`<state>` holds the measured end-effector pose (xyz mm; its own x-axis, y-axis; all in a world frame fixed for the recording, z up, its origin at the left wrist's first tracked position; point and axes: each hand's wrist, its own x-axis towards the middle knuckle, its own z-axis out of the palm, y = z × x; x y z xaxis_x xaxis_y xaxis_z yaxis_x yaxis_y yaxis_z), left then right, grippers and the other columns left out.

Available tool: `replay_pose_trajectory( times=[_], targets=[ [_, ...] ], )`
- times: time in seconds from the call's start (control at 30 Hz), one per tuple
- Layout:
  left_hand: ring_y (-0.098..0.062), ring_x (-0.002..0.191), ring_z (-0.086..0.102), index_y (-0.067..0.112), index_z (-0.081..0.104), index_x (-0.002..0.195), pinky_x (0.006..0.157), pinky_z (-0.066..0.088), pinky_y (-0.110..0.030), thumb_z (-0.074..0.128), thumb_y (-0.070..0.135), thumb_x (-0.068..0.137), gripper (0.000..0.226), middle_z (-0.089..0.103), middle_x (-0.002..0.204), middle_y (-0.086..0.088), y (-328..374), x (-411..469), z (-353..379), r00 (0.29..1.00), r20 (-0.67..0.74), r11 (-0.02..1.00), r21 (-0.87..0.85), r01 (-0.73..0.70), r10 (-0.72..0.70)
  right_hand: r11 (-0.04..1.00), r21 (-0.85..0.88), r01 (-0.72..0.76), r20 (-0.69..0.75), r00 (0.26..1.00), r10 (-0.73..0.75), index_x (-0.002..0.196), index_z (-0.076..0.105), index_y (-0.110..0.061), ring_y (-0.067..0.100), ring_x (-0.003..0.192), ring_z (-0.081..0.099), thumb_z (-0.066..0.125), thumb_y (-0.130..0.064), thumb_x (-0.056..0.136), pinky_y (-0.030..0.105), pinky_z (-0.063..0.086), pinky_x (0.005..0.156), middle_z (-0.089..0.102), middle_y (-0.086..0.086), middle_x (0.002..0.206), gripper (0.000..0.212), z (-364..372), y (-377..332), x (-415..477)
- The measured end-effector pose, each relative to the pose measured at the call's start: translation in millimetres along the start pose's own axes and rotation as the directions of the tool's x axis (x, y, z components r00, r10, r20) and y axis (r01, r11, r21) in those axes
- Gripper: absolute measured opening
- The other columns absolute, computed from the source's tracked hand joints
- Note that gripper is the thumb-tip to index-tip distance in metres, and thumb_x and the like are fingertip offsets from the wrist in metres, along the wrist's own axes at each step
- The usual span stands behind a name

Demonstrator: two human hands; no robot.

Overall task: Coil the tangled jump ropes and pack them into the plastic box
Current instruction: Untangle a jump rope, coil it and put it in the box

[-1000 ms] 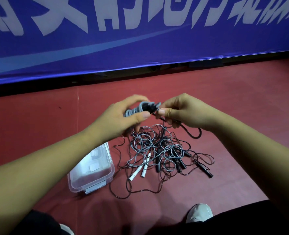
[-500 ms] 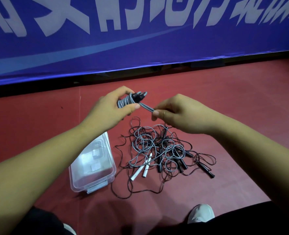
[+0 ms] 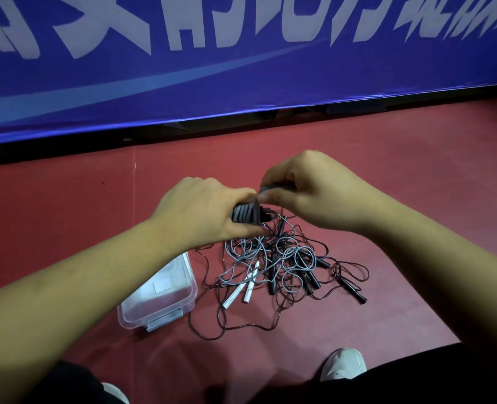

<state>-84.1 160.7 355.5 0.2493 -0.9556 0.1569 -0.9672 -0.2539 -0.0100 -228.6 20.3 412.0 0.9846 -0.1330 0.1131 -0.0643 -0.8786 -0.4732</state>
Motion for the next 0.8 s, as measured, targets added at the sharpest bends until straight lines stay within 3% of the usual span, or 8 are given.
replay_pose_trajectory(
  times=[0.13, 0.23, 0.3, 0.4, 0.47, 0.6, 0.7, 0.8],
  targets=[
    [-0.012, 0.047, 0.041, 0.037, 0.061, 0.094, 0.051, 0.025, -0.030, 0.025, 0.096, 0.067, 0.074, 0.040, 0.047, 0.002, -1, -1, -2, 0.997, -0.039, 0.990, -0.126, -0.065, 0.061, 0.995, 0.056, -0.085, -0.065, 0.994, 0.089, 0.085, 0.076, -0.014, 0.023, 0.058, 0.055, 0.071, -0.031, 0.090, 0.033, 0.042, 0.057, 0.065, 0.009, 0.066, 0.019, -1, 13, 4],
    [-0.009, 0.045, 0.042, 0.032, 0.061, 0.088, 0.048, 0.027, -0.028, 0.036, 0.085, 0.076, 0.060, 0.043, 0.047, 0.003, -4, -3, -3, 0.989, -0.088, 0.955, -0.263, -0.139, 0.120, 0.971, 0.176, -0.160, -0.057, 0.983, 0.172, 0.083, 0.077, -0.012, 0.010, 0.047, 0.041, 0.072, -0.034, 0.089, 0.020, 0.032, 0.046, 0.058, 0.004, 0.057, 0.023, 0, 19, 3],
    [-0.010, 0.049, 0.049, 0.030, 0.062, 0.087, 0.048, 0.035, -0.026, 0.047, 0.079, 0.077, 0.052, 0.051, 0.051, 0.002, -6, -3, -4, 0.991, -0.113, 0.897, -0.426, -0.118, 0.076, 0.926, 0.313, -0.212, -0.037, 0.971, 0.235, 0.081, 0.077, -0.013, 0.013, 0.047, 0.032, 0.070, -0.035, 0.090, 0.019, 0.026, 0.043, 0.046, 0.005, 0.054, 0.024, -2, 23, 3],
    [-0.020, 0.053, 0.060, 0.025, 0.063, 0.088, 0.052, 0.051, -0.033, 0.064, 0.063, 0.079, 0.039, 0.062, 0.060, -0.003, -5, -3, -6, 0.994, -0.096, 0.648, -0.761, -0.034, -0.060, 0.856, 0.460, -0.237, 0.011, 0.965, 0.261, 0.079, 0.076, -0.015, 0.019, 0.053, 0.028, 0.066, -0.035, 0.093, 0.023, 0.023, 0.045, 0.042, 0.006, 0.057, 0.026, -6, 29, 4],
    [-0.017, 0.048, 0.059, 0.025, 0.063, 0.093, 0.047, 0.047, -0.025, 0.072, 0.052, 0.081, 0.031, 0.063, 0.060, -0.004, -3, -3, -6, 0.990, -0.083, 0.486, -0.874, -0.016, -0.116, 0.823, 0.510, -0.250, 0.069, 0.966, 0.250, 0.079, 0.075, -0.014, 0.018, 0.051, 0.029, 0.063, -0.034, 0.095, 0.025, 0.024, 0.047, 0.044, 0.003, 0.054, 0.028, -5, 32, 6],
    [-0.015, 0.047, 0.055, 0.038, 0.053, 0.126, 0.043, 0.042, -0.018, 0.071, 0.037, 0.087, 0.043, 0.058, 0.059, -0.014, 2, -6, -9, 0.995, -0.025, 0.277, -0.961, 0.003, -0.097, 0.712, 0.607, -0.353, 0.271, 0.934, 0.233, 0.092, 0.074, -0.003, 0.017, 0.052, 0.025, 0.053, -0.027, 0.101, 0.030, 0.017, 0.050, 0.041, 0.004, 0.057, 0.034, 4, 35, 6],
    [-0.019, 0.049, 0.056, 0.045, 0.045, 0.137, 0.047, 0.048, -0.025, 0.059, 0.033, 0.094, 0.047, 0.057, 0.060, -0.015, 3, -9, -9, 1.000, 0.005, 0.157, -0.988, 0.004, 0.009, 0.616, 0.667, -0.419, 0.367, 0.904, 0.218, 0.094, 0.072, 0.000, 0.016, 0.052, 0.024, 0.049, -0.017, 0.102, 0.032, 0.013, 0.050, 0.040, 0.003, 0.056, 0.030, 11, 36, 5],
    [-0.021, 0.047, 0.053, 0.029, 0.050, 0.135, 0.046, 0.048, -0.028, 0.053, 0.029, 0.092, 0.044, 0.055, 0.057, -0.010, 10, -12, -9, 0.999, 0.032, -0.020, -0.999, 0.032, 0.018, 0.542, 0.727, -0.421, 0.370, 0.906, 0.208, 0.096, 0.060, -0.002, 0.013, 0.048, 0.026, 0.055, -0.020, 0.091, 0.026, 0.015, 0.046, 0.042, 0.002, 0.054, 0.019, 17, 31, 4]
  ],
)
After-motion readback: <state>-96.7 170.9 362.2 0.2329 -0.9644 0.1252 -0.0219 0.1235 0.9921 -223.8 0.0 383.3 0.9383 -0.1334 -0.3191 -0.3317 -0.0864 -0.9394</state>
